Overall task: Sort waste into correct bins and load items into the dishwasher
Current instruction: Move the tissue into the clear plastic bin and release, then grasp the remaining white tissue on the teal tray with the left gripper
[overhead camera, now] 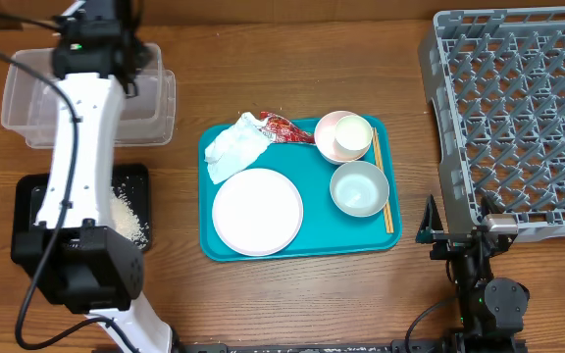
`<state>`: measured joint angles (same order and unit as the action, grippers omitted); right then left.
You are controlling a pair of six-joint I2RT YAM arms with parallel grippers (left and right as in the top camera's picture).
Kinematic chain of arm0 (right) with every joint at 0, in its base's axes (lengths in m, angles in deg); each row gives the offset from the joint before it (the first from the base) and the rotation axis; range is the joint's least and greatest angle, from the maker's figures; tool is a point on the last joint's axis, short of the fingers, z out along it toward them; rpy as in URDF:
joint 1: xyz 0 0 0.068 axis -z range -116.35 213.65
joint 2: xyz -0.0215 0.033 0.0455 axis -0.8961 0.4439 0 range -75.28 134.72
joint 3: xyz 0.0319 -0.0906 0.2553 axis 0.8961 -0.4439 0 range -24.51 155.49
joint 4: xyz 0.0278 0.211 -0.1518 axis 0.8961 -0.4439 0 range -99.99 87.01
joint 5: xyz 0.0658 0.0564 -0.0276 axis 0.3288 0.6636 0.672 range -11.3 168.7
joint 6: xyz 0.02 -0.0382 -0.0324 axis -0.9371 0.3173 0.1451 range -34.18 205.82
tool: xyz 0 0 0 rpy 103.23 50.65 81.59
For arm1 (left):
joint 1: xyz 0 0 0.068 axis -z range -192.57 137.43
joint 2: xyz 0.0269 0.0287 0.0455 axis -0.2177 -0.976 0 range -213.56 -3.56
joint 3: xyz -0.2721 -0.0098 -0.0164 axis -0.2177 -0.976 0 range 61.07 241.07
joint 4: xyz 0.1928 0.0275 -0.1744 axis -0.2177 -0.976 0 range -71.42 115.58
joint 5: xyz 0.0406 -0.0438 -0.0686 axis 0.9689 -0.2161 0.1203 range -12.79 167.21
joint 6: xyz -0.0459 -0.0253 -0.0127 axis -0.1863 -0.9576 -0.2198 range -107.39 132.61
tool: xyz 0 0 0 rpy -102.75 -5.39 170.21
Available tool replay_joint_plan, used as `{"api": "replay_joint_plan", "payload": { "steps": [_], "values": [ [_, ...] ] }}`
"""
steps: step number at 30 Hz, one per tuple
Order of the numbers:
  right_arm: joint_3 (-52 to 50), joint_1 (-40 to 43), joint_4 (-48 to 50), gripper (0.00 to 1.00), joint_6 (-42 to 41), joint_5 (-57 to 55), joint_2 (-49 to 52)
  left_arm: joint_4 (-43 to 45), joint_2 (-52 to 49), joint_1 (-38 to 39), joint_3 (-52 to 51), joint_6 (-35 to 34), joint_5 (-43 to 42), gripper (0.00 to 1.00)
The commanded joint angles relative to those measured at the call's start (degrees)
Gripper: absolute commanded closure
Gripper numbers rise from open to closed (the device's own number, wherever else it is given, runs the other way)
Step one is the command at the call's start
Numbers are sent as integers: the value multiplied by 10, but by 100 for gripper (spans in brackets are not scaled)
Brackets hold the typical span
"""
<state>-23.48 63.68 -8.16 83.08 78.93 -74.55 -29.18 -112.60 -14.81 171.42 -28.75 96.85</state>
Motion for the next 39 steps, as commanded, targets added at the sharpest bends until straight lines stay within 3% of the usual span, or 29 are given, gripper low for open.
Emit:
{"api": "replay_joint_plan", "payload": {
  "steps": [1,4,6,7,8,13,15,17,22,27,34,39],
  "values": [
    [-6,4,3,0,4,3,-6,5,-16,-30,7,10,17,86],
    [-6,4,3,0,4,3,-6,6,-35,-57,7,11,10,78],
    [-6,4,3,0,4,3,-6,3,-49,-69,7,12,-11,44],
    [-6,4,3,0,4,3,-6,-4,-53,-74,7,12,-28,21],
    [-6,4,3,0,4,3,-6,-12,-56,-77,7,12,-43,12],
    [-6,4,3,0,4,3,-6,-47,-45,-78,8,18,-148,14],
    [-6,4,3,0,4,3,-6,-49,-33,-75,8,59,-211,16],
    [-6,4,3,0,4,3,-6,-49,-19,-66,8,104,-271,12],
    [-6,4,3,0,4,3,-6,-88,-2,-13,8,172,-352,10],
    [-6,4,3,0,4,3,-6,-101,-19,80,-18,172,-315,12],
    [-6,4,3,0,4,3,-6,-93,-81,171,-27,209,-110,6],
    [-6,4,3,0,4,3,-6,-74,-131,186,-27,276,-100,8]
  ]
}}
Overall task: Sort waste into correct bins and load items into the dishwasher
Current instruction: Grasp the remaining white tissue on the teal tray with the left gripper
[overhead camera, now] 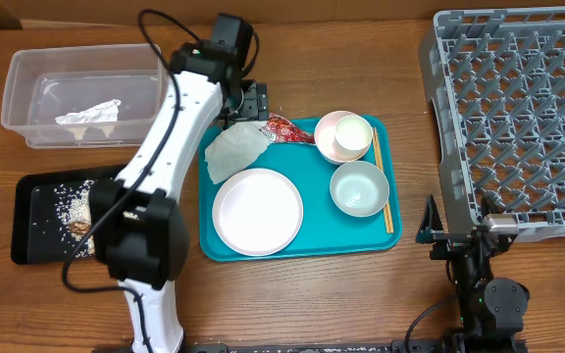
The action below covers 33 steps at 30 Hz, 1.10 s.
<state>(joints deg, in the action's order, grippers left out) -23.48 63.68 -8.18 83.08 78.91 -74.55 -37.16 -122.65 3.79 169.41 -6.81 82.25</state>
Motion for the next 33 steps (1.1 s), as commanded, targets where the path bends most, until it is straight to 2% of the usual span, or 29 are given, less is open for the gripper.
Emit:
{"api": "replay_joint_plan", "payload": {
  "steps": [1,7,12,13,16,18,20,27,33],
  "values": [
    [-6,4,3,0,4,3,-6,7,-42,0,-7,73,46,8],
    [-6,4,3,0,4,3,-6,3,-94,-10,-7,111,36,11],
    [-6,4,3,0,4,3,-6,-5,-125,-10,-7,127,17,24],
    [-6,4,3,0,4,3,-6,-7,-128,-10,-7,126,12,30],
    [-6,4,3,0,4,3,-6,-15,-126,-10,-5,125,11,65],
    [-6,4,3,0,4,3,-6,-24,-116,-10,-1,125,11,82],
    [-6,4,3,0,4,3,-6,-37,-104,-11,10,123,12,94],
    [-6,4,3,0,4,3,-6,-83,-11,-19,94,62,31,96],
    [-6,4,3,0,4,3,-6,-61,85,-52,130,11,62,96]
  ]
}}
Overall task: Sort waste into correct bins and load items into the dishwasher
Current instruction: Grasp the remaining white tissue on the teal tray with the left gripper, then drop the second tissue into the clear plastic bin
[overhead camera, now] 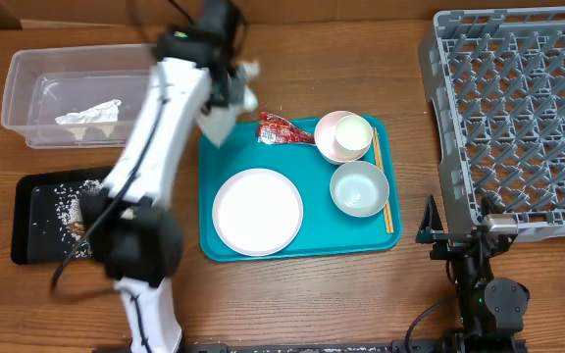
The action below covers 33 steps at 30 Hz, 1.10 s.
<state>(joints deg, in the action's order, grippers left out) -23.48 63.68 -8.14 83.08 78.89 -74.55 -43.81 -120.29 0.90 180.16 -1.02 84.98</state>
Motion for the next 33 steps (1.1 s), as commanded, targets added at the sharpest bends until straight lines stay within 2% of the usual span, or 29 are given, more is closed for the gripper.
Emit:
{"api": "replay_joint_plan", "payload": {
  "steps": [1,6,12,13,15,17,18,21,25,28,31,32,33],
  "values": [
    [-6,4,3,0,4,4,-6,12,71,-32,22,-66,53,96],
    [-6,4,3,0,4,4,-6,45,76,-87,21,-165,133,96],
    [-6,4,3,0,4,4,-6,114,38,-161,21,-172,138,95],
    [-6,4,3,0,4,4,-6,125,28,-171,21,-172,137,90],
    [-6,4,3,0,4,4,-6,140,4,-191,20,-172,131,73],
    [-6,4,3,0,4,4,-6,142,-19,-206,21,-170,132,43],
    [-6,4,3,0,4,4,-6,140,-32,-212,21,-169,132,35],
    [-6,4,3,0,4,4,-6,125,-52,-224,21,-153,132,32],
    [-6,4,3,0,4,4,-6,97,-47,-225,24,-154,129,37],
    [-6,4,3,0,4,4,-6,82,-25,-221,31,-154,68,38],
    [-6,4,3,0,4,4,-6,82,8,-215,31,-162,-97,37],
    [-6,4,3,0,4,4,-6,83,17,-214,31,-162,-169,26],
    [-6,4,3,0,4,4,-6,83,24,-212,31,-162,-240,10]
  ]
}}
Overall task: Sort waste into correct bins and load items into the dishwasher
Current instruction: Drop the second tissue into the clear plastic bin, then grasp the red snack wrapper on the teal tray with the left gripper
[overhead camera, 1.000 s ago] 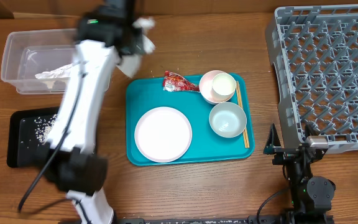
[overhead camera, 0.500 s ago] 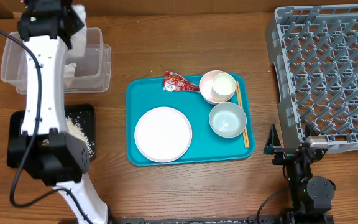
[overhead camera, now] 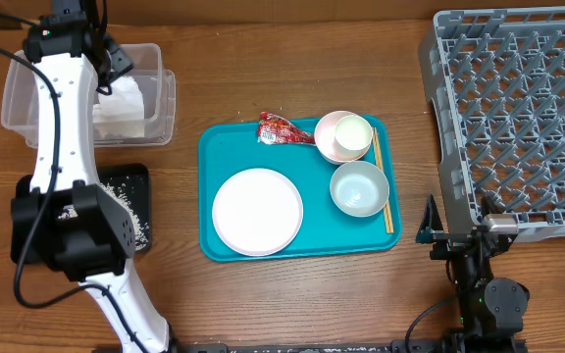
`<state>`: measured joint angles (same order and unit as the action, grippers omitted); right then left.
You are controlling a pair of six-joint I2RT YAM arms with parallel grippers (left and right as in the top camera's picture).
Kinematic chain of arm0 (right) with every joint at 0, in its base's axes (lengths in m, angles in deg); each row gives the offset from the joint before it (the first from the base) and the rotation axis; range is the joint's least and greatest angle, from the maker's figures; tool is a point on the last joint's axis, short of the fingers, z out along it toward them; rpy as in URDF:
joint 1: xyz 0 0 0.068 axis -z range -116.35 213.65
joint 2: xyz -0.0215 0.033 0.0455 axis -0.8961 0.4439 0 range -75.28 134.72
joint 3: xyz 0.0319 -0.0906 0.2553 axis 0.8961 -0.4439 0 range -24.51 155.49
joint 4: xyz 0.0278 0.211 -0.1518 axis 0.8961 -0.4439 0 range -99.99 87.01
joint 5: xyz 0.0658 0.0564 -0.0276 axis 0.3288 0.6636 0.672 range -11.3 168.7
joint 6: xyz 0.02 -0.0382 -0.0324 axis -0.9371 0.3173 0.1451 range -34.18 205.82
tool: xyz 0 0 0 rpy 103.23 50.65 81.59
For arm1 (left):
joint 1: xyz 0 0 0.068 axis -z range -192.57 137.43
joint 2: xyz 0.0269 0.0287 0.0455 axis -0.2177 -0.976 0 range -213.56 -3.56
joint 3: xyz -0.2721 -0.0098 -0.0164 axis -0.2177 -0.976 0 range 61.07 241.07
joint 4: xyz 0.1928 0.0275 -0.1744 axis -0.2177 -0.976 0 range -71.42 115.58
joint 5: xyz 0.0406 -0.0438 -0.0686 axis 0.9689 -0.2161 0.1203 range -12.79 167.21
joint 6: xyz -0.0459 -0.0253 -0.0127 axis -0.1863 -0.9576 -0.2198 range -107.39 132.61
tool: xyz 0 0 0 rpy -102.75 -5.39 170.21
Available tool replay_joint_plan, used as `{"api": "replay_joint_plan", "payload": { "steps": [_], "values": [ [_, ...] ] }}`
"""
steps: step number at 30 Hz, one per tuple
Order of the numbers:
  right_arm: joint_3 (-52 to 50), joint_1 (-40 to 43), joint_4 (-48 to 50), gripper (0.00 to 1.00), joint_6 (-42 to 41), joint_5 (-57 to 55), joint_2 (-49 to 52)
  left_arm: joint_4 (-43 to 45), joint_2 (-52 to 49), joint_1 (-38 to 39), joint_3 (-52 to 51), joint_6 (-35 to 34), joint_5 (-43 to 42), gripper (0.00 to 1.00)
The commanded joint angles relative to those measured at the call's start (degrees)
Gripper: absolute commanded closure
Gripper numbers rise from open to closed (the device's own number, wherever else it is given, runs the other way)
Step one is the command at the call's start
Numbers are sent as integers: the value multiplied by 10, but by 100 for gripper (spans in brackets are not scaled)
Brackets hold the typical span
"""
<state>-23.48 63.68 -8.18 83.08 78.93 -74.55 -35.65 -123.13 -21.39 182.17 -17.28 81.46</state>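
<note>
My left gripper (overhead camera: 114, 61) hangs over the clear plastic bin (overhead camera: 163, 98) at the far left, shut on a crumpled white napkin (overhead camera: 122, 103) that dangles into the bin. On the teal tray (overhead camera: 206, 186) lie a red wrapper (overhead camera: 284, 128), a white plate (overhead camera: 257, 211), a pink bowl with a cup in it (overhead camera: 341, 135), a pale green bowl (overhead camera: 359, 188) and chopsticks (overhead camera: 383, 181). The grey dish rack (overhead camera: 518, 118) stands at the right. My right gripper (overhead camera: 427, 231) rests shut near the rack's front corner.
A black tray (overhead camera: 135, 211) with scattered rice grains lies in front of the clear bin, partly hidden under my left arm. The rack reaches past the right edge of the view.
My left gripper has moved left with the napkin, from just beyond the tray's far left corner to above the clear bin. The right arm has not moved.
First my left arm was over the clear bin while the napkin and wrapper lay on the tray. Then the gripper was down on the napkin at the tray's far left corner. After that the napkin was off the tray, and now it hangs over the bin.
</note>
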Motion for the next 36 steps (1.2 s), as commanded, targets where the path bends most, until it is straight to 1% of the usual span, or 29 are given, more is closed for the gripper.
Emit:
{"api": "replay_joint_plan", "payload": {
  "steps": [1,3,4,5,7,9,12,14,16,20,26,30,36],
  "values": [
    [-6,4,3,0,4,3,-6,2,58,14,11,1,-291,5],
    [-6,4,3,0,4,3,-6,2,58,26,11,-2,-388,5],
    [-6,4,3,0,4,3,-6,1,56,36,10,-11,-415,5],
    [-6,4,3,0,4,3,-6,-4,55,50,9,-27,-422,5],
    [-6,4,3,0,4,3,-6,-19,50,80,7,-50,-390,2],
    [-6,4,3,0,4,3,-6,-36,44,121,5,-86,-316,1],
    [-6,4,3,0,4,3,-6,-54,29,183,4,-160,-193,9],
    [-6,4,3,0,4,3,-6,-54,16,222,3,-207,-129,10],
    [-6,4,3,0,4,3,-6,-46,-3,257,3,-258,-90,11],
    [-6,4,3,0,4,3,-6,-5,-53,301,3,-310,-81,14],
    [-6,4,3,0,4,3,-6,6,-130,317,3,-373,-81,20],
    [-6,4,3,0,4,3,-6,6,-157,313,3,-384,-80,22],
    [-6,4,3,0,4,3,-6,19,-173,314,3,-394,-62,22]
  ]
}}
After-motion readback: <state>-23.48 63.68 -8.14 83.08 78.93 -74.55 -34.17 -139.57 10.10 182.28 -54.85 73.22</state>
